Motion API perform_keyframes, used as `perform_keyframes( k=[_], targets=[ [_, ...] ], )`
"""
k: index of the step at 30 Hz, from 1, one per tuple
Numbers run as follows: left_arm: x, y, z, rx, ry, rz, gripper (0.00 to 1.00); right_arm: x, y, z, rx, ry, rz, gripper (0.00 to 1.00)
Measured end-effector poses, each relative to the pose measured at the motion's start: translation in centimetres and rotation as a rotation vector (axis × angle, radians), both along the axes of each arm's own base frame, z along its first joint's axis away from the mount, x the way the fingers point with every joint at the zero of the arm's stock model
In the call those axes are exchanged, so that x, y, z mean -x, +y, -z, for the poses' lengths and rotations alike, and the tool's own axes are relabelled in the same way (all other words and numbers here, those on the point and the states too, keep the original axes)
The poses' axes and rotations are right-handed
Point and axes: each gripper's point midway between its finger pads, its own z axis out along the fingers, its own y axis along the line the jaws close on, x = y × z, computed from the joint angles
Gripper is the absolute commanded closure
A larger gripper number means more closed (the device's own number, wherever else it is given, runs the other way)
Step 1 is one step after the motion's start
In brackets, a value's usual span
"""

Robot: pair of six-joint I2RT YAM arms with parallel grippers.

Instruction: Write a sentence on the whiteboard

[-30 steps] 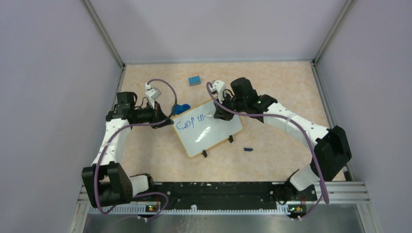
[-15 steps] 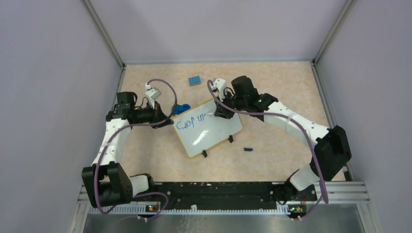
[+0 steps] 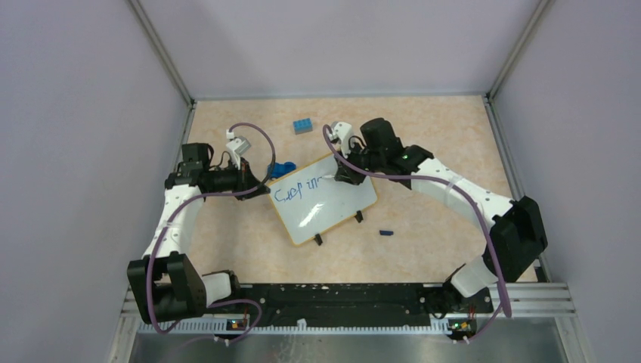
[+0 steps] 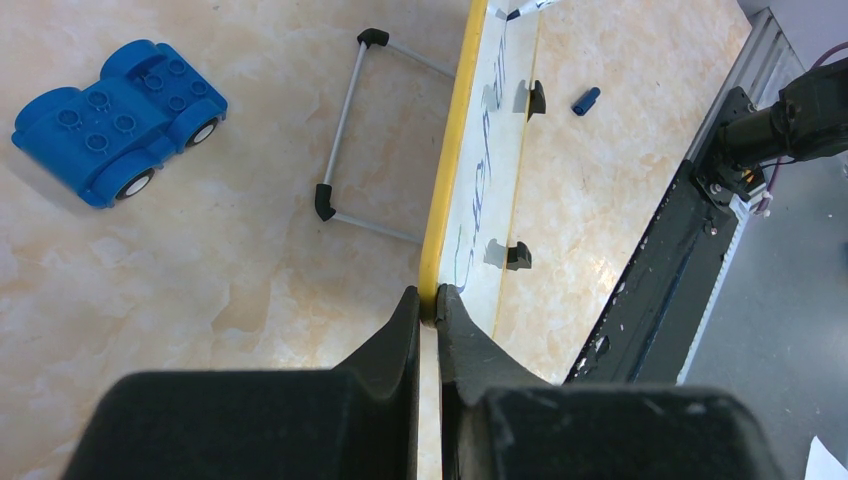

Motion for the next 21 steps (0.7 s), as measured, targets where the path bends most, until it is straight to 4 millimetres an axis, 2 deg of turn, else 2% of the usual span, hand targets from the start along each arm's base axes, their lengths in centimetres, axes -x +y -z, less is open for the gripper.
perform_keyframes(
  k=[12,21],
  targets=[
    [0.0,0.0,0.0,0.0,0.0,0.0,1.0,0.2,-0.2,-0.4,-0.005,-0.004,-0.003,1.0],
    [0.0,0.0,0.0,0.0,0.0,0.0,1.0,0.1,0.4,-2.1,-0.042,-0.026,-0.021,1.0]
  ],
)
